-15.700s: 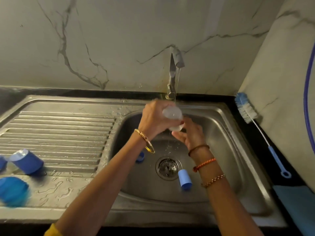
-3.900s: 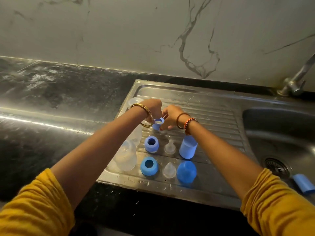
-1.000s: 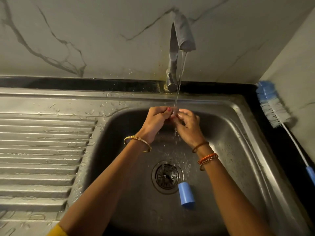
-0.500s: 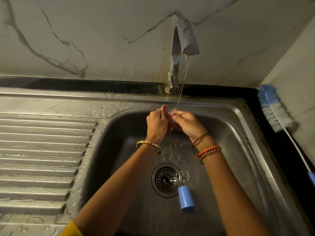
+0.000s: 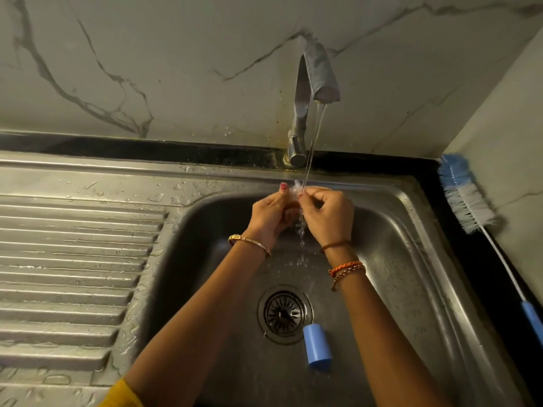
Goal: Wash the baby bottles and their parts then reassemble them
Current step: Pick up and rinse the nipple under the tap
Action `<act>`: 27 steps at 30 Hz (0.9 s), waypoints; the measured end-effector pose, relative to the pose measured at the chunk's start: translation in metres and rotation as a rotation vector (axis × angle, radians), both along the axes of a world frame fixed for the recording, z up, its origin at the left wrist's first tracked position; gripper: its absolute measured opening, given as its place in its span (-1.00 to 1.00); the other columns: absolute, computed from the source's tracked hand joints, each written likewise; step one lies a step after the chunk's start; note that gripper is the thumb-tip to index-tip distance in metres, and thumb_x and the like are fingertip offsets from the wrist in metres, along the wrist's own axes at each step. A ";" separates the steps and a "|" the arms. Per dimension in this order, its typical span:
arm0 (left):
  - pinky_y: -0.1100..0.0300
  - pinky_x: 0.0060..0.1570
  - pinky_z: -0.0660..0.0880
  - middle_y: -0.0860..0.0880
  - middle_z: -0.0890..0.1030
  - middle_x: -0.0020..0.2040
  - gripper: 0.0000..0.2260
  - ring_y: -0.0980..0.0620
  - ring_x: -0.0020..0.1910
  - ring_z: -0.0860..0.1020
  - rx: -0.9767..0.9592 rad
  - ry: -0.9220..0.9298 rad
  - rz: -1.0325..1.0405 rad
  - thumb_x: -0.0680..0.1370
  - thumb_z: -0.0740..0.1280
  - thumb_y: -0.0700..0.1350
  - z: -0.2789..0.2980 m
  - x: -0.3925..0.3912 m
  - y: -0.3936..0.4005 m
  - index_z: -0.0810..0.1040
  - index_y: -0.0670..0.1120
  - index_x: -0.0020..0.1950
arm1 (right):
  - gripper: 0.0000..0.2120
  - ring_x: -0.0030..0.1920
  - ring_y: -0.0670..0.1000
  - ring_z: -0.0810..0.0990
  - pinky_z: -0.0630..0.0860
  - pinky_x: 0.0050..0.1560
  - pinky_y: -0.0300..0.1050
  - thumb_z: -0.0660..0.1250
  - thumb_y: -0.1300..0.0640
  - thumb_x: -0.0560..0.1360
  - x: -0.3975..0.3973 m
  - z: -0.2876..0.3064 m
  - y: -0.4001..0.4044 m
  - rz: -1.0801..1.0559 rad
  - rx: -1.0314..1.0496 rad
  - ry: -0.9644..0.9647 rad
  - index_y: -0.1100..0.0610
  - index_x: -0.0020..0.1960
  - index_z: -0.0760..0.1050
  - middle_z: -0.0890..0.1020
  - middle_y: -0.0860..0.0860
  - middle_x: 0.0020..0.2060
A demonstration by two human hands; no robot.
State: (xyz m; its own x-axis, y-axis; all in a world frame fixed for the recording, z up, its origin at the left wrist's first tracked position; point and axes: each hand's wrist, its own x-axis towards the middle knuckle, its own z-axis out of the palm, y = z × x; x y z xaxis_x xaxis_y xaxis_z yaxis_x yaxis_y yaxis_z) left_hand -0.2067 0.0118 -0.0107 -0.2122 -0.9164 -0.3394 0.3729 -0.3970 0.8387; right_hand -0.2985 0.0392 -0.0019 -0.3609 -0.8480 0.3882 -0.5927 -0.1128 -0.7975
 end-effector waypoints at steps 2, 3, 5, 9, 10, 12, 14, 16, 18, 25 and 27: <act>0.35 -0.34 0.56 -0.03 0.62 -0.34 -0.86 0.17 -0.42 0.59 0.056 0.074 -0.021 0.55 0.27 -0.16 0.004 0.002 0.003 0.56 -0.20 -0.13 | -0.85 -0.15 0.05 0.63 0.44 -0.16 -0.32 0.33 0.27 0.48 -0.003 -0.003 0.002 -0.027 -0.037 0.082 0.33 -0.05 0.62 0.68 0.18 -0.15; 0.35 -0.32 0.57 -0.05 0.64 -0.32 -0.89 0.16 -0.39 0.61 0.061 0.072 -0.018 0.53 0.28 -0.21 0.006 0.003 0.005 0.57 -0.21 -0.12 | -0.86 -0.19 0.04 0.62 0.42 -0.21 -0.40 0.33 0.28 0.48 -0.005 -0.005 0.004 -0.032 -0.038 0.069 0.33 -0.07 0.62 0.68 0.18 -0.17; 0.35 -0.28 0.58 -0.09 0.64 -0.26 -0.91 0.13 -0.34 0.61 0.019 0.009 -0.024 0.51 0.29 -0.28 0.010 0.003 0.007 0.59 -0.24 -0.09 | -0.86 -0.24 -0.04 0.56 0.40 -0.26 -0.50 0.33 0.25 0.49 -0.006 -0.012 0.008 -0.049 0.001 -0.056 0.31 -0.05 0.62 0.67 0.17 -0.19; 0.29 -0.20 0.59 -0.12 0.60 -0.17 -0.88 0.06 -0.23 0.60 -0.119 -0.198 -0.097 0.51 0.25 -0.39 0.022 -0.004 0.012 0.57 -0.28 -0.07 | -0.80 -0.21 -0.10 0.53 0.50 -0.16 -0.28 0.25 0.20 0.54 -0.005 -0.021 0.009 -0.088 0.177 -0.611 0.24 0.11 0.53 0.60 0.07 -0.13; 0.29 -0.19 0.59 -0.12 0.59 -0.16 -0.86 0.05 -0.22 0.59 -0.136 -0.217 -0.115 0.51 0.22 -0.42 0.024 -0.004 0.013 0.56 -0.29 -0.07 | -0.82 -0.19 -0.12 0.52 0.50 -0.13 -0.26 0.24 0.21 0.55 -0.003 -0.020 0.009 -0.066 0.192 -0.709 0.21 0.11 0.51 0.57 0.02 -0.14; 0.30 -0.23 0.58 -0.13 0.56 -0.16 -0.80 0.04 -0.21 0.56 -0.125 -0.209 -0.139 0.51 0.16 -0.47 0.027 -0.001 0.016 0.55 -0.32 -0.05 | -0.90 -0.16 -0.11 0.52 0.49 -0.10 -0.25 0.25 0.24 0.53 -0.001 -0.016 0.012 0.002 0.166 -0.633 0.13 0.02 0.51 0.56 -0.03 -0.14; 0.32 -0.29 0.57 -0.13 0.54 -0.20 -0.75 0.03 -0.23 0.54 -0.087 -0.173 -0.142 0.51 0.11 -0.50 0.026 0.006 0.020 0.55 -0.29 -0.13 | -0.90 -0.13 -0.09 0.54 0.51 -0.11 -0.27 0.27 0.28 0.51 0.002 -0.012 0.017 0.090 0.121 -0.376 0.13 -0.03 0.50 0.58 0.00 -0.10; 0.32 -0.32 0.58 -0.14 0.54 -0.22 -0.76 0.03 -0.27 0.55 -0.046 -0.138 -0.109 0.51 0.14 -0.48 0.022 0.011 0.024 0.54 -0.26 -0.18 | -0.91 -0.10 -0.08 0.55 0.53 -0.12 -0.27 0.30 0.27 0.50 0.004 -0.008 0.020 0.144 0.114 -0.224 0.19 -0.01 0.51 0.58 0.03 -0.08; 0.30 -0.29 0.59 -0.15 0.58 -0.22 -0.86 0.04 -0.33 0.60 0.015 -0.116 -0.061 0.51 0.23 -0.43 0.019 0.014 0.028 0.55 -0.26 -0.12 | -0.88 -0.10 -0.08 0.55 0.53 -0.17 -0.33 0.32 0.26 0.49 0.005 -0.002 0.021 0.149 0.101 -0.243 0.20 0.02 0.49 0.58 0.06 -0.05; 0.27 -0.22 0.58 -0.15 0.56 -0.18 -0.84 0.01 -0.22 0.56 -0.001 -0.259 -0.088 0.52 0.22 -0.43 0.019 0.020 0.036 0.53 -0.24 -0.14 | -0.63 -0.35 -0.05 0.56 0.53 -0.39 -0.29 0.43 0.30 0.39 -0.005 0.034 0.017 0.149 0.415 -0.249 0.27 0.16 0.42 0.53 0.01 -0.26; 0.28 -0.27 0.57 -0.15 0.55 -0.20 -0.83 0.02 -0.25 0.55 0.000 -0.262 -0.104 0.53 0.19 -0.44 0.027 0.023 0.041 0.50 -0.24 -0.16 | -0.72 -0.39 -0.08 0.54 0.50 -0.43 -0.35 0.43 0.31 0.39 -0.008 0.046 0.022 0.181 0.374 -0.204 0.30 0.08 0.50 0.57 0.02 -0.31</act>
